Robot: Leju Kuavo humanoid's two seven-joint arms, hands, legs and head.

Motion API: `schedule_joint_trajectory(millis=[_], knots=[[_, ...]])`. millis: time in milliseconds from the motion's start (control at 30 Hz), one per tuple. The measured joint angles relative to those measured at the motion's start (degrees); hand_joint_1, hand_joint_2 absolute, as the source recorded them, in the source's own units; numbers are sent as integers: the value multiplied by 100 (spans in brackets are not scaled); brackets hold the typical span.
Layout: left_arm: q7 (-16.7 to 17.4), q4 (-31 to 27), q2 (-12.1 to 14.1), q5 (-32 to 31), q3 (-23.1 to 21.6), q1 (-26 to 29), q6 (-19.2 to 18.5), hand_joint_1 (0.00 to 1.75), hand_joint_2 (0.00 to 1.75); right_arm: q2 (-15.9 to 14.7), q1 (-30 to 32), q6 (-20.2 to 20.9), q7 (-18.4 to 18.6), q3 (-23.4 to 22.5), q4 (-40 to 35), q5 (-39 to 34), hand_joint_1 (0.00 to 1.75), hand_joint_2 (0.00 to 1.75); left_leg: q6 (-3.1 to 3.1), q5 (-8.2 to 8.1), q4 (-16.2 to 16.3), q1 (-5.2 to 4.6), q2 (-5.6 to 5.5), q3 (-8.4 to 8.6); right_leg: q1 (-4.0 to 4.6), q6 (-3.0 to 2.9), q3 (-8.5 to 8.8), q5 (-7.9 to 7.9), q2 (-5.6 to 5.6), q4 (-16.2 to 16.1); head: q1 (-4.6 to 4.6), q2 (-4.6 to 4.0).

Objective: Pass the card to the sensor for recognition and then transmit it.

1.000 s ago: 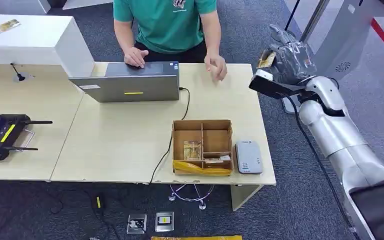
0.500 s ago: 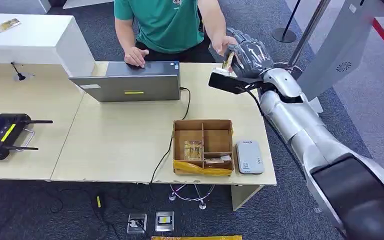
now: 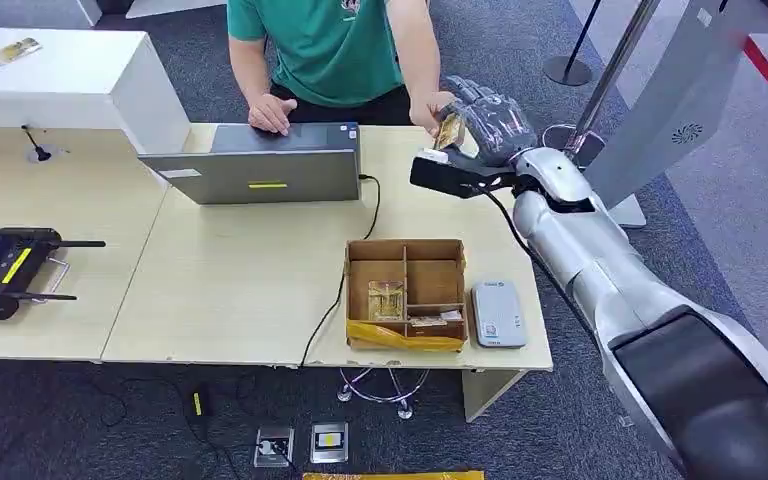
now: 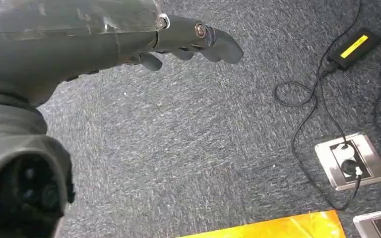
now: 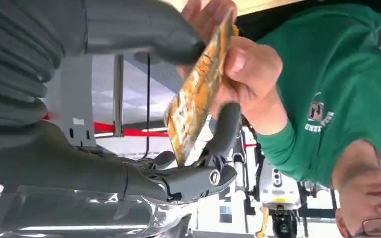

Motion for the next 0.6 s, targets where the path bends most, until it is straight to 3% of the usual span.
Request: schedule_joint_trajectory(millis=[467, 600], knots=[[17, 0, -17, 53, -74, 8, 72, 0, 0, -28, 2, -41, 24, -11, 46, -64, 0, 175, 0, 0, 1, 0, 4, 2, 0, 0, -2, 0, 9, 0, 0, 0], [66, 0, -37, 120, -96, 12, 127, 0, 0, -37, 1, 609, -28, -210, 26, -884, 0, 175, 0, 0, 1, 0, 4, 2, 0, 0, -2, 0, 8, 0, -2, 0]])
